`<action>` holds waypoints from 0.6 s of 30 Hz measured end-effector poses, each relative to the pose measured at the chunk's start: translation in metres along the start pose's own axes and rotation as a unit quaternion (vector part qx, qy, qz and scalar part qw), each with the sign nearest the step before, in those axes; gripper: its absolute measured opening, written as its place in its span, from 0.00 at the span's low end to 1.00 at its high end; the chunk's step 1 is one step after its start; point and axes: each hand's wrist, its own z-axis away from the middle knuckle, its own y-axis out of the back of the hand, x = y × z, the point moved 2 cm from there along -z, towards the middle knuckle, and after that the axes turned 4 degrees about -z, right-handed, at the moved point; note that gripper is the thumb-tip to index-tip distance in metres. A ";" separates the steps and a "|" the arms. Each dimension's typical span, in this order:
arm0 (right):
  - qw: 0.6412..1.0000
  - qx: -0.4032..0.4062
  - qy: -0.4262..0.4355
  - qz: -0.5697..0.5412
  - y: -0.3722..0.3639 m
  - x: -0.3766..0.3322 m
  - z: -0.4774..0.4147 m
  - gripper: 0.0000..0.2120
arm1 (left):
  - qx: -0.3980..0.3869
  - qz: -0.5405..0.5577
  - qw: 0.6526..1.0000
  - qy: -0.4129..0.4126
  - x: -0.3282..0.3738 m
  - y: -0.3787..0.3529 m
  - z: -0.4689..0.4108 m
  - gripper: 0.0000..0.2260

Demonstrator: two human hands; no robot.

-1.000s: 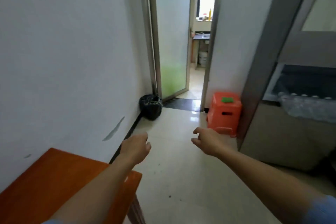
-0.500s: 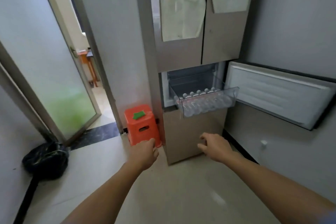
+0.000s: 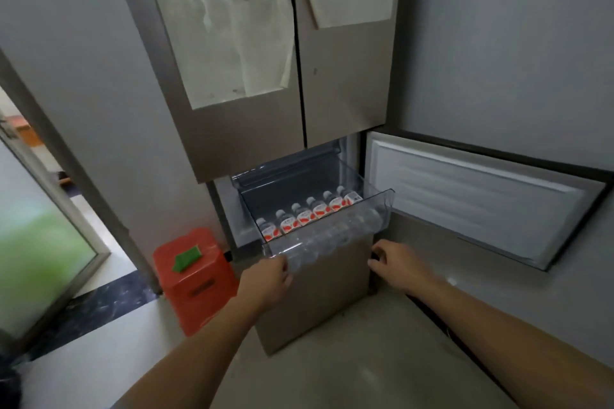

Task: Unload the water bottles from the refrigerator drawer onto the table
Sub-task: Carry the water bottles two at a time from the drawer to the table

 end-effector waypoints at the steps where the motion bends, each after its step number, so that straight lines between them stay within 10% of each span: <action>1: 1.000 -0.004 0.008 0.001 -0.001 0.002 -0.021 0.19 | 0.000 0.004 1.000 0.009 -0.001 -0.003 -0.017 0.07; 18: 0.964 -0.174 0.185 0.075 -0.073 -0.092 -0.327 0.14 | -0.005 0.056 0.974 0.218 -0.062 -0.029 -0.177 0.08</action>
